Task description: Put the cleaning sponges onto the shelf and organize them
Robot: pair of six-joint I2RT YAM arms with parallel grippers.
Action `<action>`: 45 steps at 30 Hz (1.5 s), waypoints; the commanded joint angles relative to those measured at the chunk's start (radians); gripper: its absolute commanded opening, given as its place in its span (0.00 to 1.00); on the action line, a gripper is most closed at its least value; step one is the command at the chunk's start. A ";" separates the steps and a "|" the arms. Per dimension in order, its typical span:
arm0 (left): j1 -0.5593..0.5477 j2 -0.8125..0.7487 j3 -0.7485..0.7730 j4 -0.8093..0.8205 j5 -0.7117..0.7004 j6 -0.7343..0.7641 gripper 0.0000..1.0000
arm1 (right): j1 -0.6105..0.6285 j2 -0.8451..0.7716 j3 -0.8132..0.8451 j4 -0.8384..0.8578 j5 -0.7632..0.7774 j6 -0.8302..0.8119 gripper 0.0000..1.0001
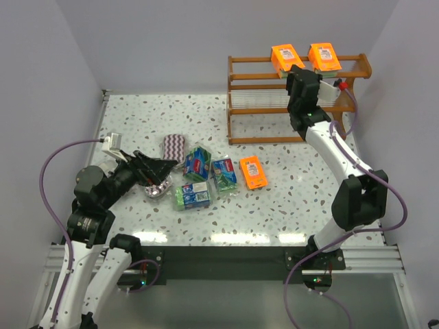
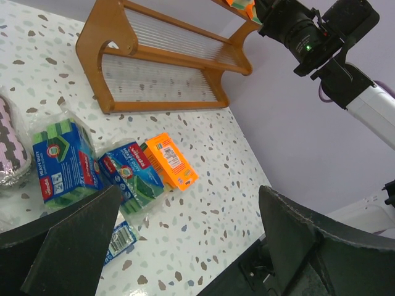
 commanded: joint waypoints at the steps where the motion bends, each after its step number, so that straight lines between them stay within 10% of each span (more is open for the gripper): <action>1: -0.004 -0.004 0.040 -0.011 -0.004 0.010 1.00 | 0.003 -0.007 -0.009 0.026 0.049 0.029 0.00; 23: -0.002 0.008 0.086 -0.046 -0.002 0.013 1.00 | 0.003 -0.015 -0.042 0.035 0.109 0.071 0.02; 28: -0.002 0.004 0.083 -0.046 -0.002 0.010 1.00 | 0.003 -0.019 -0.063 0.081 0.085 0.066 0.30; 45: -0.002 -0.015 0.066 -0.034 0.002 0.005 1.00 | 0.003 -0.209 -0.160 0.112 -0.013 -0.046 0.77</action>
